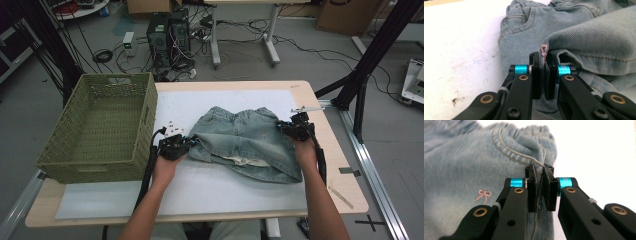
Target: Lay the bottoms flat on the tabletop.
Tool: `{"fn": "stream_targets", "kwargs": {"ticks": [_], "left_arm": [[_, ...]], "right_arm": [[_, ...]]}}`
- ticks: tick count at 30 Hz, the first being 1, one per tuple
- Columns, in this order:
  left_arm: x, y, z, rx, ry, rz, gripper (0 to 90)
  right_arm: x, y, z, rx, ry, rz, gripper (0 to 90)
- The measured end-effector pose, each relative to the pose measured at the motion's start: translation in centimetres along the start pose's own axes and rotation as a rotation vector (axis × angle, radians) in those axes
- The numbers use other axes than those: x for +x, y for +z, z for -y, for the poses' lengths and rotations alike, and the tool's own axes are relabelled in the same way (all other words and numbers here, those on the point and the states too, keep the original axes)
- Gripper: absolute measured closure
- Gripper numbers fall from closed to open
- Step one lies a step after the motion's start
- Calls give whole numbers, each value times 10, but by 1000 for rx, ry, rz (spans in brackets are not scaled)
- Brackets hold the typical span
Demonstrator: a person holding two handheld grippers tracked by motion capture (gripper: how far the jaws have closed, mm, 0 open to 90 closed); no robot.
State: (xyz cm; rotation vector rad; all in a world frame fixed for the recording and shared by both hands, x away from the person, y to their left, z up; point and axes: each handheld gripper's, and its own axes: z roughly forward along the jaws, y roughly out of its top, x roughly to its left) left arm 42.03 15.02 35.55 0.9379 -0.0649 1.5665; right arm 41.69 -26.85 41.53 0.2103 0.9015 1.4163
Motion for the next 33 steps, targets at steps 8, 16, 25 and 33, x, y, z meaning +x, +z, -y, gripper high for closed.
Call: {"fn": "stream_targets", "kwargs": {"ticks": [8, 16, 25, 33], "left_arm": [[0, 10, -7, -8, -3, -27, 863], [-2, 9, -6, 3, -8, -9, 613], [-10, -9, -1, -45, 32, 31, 495], [-17, -18, 4, -45, 40, 58, 505]], "right_arm": [[-5, 17, -10, -7, 22, 148, 832], [11, 1, 0, -17, -29, 66, 599], [53, -44, 26, -138, -138, -112, 565], [110, -52, 50, -106, -288, -319, 672]]}}
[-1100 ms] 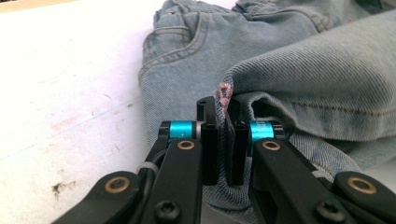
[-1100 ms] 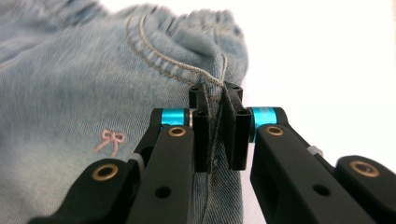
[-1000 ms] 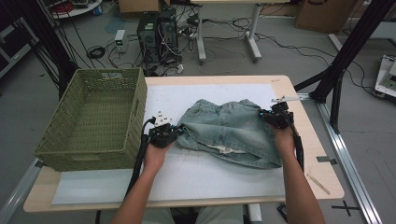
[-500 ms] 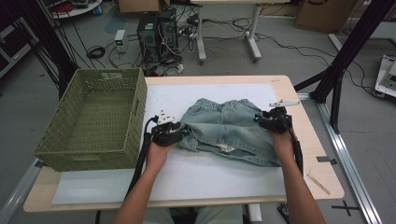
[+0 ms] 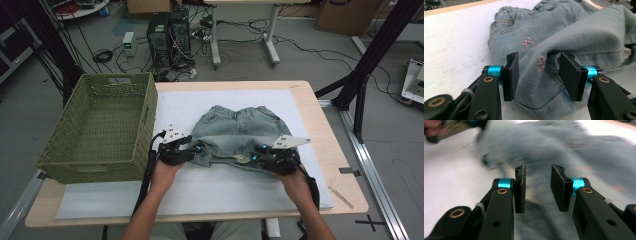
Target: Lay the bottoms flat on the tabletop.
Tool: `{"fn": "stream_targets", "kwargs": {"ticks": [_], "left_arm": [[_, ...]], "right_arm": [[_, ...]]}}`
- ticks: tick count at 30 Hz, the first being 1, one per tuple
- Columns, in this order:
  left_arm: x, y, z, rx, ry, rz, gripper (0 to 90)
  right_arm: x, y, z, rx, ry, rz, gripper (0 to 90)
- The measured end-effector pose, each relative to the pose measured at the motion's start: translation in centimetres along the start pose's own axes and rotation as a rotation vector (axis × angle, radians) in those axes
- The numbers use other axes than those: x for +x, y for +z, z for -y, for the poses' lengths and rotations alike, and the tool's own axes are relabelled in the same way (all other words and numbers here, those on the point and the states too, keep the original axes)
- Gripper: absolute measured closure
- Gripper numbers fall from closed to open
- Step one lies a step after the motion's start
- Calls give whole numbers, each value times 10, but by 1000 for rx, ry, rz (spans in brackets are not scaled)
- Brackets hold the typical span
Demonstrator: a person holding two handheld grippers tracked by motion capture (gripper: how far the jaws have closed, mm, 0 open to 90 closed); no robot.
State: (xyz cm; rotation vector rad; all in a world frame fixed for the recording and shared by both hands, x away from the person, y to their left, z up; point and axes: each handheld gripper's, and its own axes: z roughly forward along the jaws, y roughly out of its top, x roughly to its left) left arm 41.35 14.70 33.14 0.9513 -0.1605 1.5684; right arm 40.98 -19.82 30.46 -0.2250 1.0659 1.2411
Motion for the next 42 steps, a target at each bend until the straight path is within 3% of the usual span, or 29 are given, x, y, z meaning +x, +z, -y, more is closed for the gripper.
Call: {"fn": "stream_targets", "kwargs": {"ticks": [7, 10, 14, 21, 28, 31, 34, 36, 39, 42], "left_arm": [[-5, -8, 5, -4, 6, 3, 507], [-6, -13, 8, -11, 2, -1, 507], [-8, -20, 11, -11, 4, -5, 507], [-11, -22, 14, 5, 0, 13, 522], [-14, -13, 14, 22, 1, 42, 525], [-19, -9, 15, 46, 14, 74, 544], [-27, -6, 18, 66, 35, 102, 558], [-31, -3, 19, 88, 44, 112, 558], [-36, 3, 22, 131, 58, 125, 555], [-43, 10, 26, 176, 80, 109, 550]], "right_arm": [[29, 26, -2, 77, -71, -76, 716], [36, 35, 1, 125, -100, -62, 752], [41, 43, 7, 177, -153, 16, 881], [43, 35, 9, 179, -175, -31, 899], [46, 13, 12, 154, -182, -185, 900], [42, 1, 18, 157, -185, -211, 900], [39, -6, 27, 181, -186, -207, 899], [39, -10, 30, 173, -182, -186, 889], [37, -17, 26, 111, -143, -161, 683], [34, -23, 19, 60, -120, -119, 615]]}}
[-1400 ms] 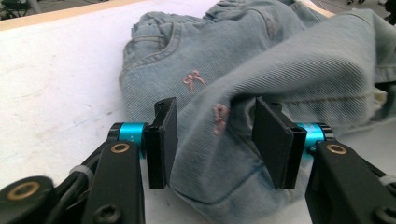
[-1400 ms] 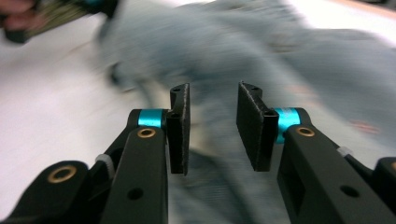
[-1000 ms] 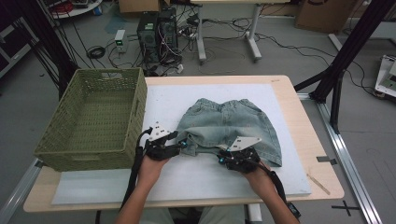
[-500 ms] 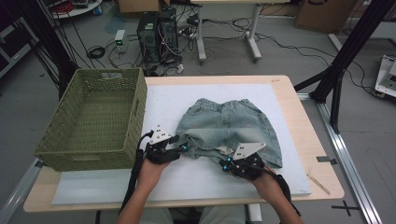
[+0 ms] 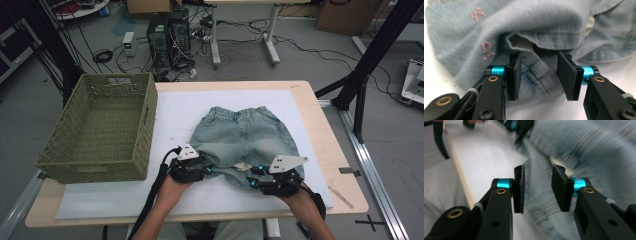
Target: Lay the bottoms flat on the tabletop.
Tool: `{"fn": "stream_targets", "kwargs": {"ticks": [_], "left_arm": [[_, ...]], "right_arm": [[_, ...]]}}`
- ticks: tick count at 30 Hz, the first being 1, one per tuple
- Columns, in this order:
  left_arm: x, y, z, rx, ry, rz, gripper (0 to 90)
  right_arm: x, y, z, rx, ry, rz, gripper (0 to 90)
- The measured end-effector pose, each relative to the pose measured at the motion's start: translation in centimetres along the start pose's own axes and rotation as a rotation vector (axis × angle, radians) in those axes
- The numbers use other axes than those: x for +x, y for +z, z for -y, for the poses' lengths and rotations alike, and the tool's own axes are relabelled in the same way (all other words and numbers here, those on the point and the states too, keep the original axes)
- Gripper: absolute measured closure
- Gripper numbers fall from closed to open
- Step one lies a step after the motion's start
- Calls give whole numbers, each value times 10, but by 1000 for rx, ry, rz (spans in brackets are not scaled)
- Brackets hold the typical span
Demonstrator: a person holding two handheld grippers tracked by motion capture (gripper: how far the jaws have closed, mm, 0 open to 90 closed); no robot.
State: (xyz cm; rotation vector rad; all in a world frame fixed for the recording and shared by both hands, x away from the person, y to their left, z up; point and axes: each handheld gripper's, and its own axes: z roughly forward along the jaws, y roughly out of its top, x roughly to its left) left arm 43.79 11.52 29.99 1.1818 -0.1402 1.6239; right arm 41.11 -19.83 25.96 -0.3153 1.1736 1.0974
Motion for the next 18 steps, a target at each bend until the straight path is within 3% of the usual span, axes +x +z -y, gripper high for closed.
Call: {"fn": "stream_targets", "kwargs": {"ticks": [3, 8, 10, 16, 18], "left_arm": [[-5, 8, 2, 31, 19, -24, 573], [-7, 4, 2, 25, 28, -29, 759], [-3, -4, 3, 0, 15, -18, 823], [7, -34, 7, -81, -20, 31, 833], [10, -47, 11, -87, -18, 46, 833]], "right_arm": [[-5, -5, -3, -22, 17, 45, 584], [-19, -11, 1, -36, 68, 112, 553], [-25, -12, 5, -29, 89, 139, 546], [-40, -18, 18, -20, 161, 216, 544], [-44, -21, 21, -13, 169, 242, 544]]}}
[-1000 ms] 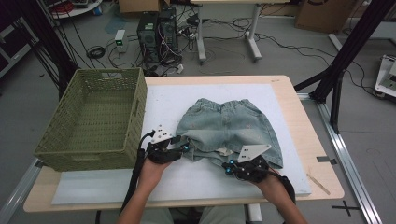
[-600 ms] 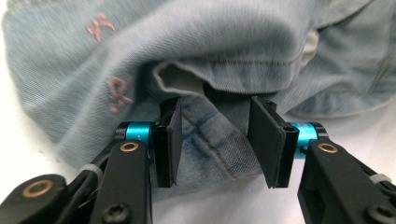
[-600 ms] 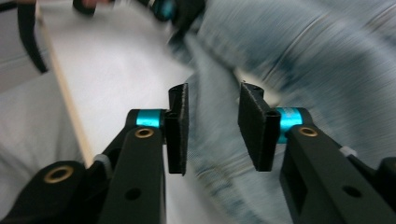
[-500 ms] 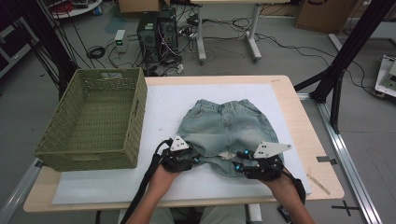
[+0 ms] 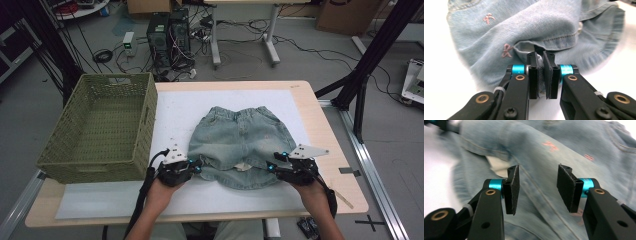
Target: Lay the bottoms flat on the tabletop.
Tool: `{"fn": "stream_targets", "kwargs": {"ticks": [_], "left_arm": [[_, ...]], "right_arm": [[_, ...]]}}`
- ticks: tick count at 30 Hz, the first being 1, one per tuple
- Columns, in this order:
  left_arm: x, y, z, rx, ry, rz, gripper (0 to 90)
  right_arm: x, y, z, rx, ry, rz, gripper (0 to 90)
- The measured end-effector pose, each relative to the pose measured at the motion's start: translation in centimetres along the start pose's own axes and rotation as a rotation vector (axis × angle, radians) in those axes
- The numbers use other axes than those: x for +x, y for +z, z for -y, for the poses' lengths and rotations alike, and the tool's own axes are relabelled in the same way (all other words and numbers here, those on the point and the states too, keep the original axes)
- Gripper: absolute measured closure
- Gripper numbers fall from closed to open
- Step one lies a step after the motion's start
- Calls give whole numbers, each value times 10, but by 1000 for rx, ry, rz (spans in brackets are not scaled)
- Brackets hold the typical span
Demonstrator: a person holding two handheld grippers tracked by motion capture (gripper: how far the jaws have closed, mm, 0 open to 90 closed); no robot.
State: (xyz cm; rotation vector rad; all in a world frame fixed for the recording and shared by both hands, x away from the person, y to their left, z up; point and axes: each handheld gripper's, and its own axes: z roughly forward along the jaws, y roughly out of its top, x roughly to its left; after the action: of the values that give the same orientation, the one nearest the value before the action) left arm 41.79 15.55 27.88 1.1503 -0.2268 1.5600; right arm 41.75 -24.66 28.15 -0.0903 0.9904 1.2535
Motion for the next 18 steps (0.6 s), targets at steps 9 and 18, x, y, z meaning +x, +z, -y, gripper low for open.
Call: {"fn": "stream_targets", "kwargs": {"ticks": [9, 18], "left_arm": [[10, -25, 15, -16, -28, -15, 758], [21, -26, 8, -91, -80, -77, 546]], "right_arm": [[-19, -14, 8, 28, 61, 110, 549], [-30, -26, 20, 68, 69, 150, 626]]}}
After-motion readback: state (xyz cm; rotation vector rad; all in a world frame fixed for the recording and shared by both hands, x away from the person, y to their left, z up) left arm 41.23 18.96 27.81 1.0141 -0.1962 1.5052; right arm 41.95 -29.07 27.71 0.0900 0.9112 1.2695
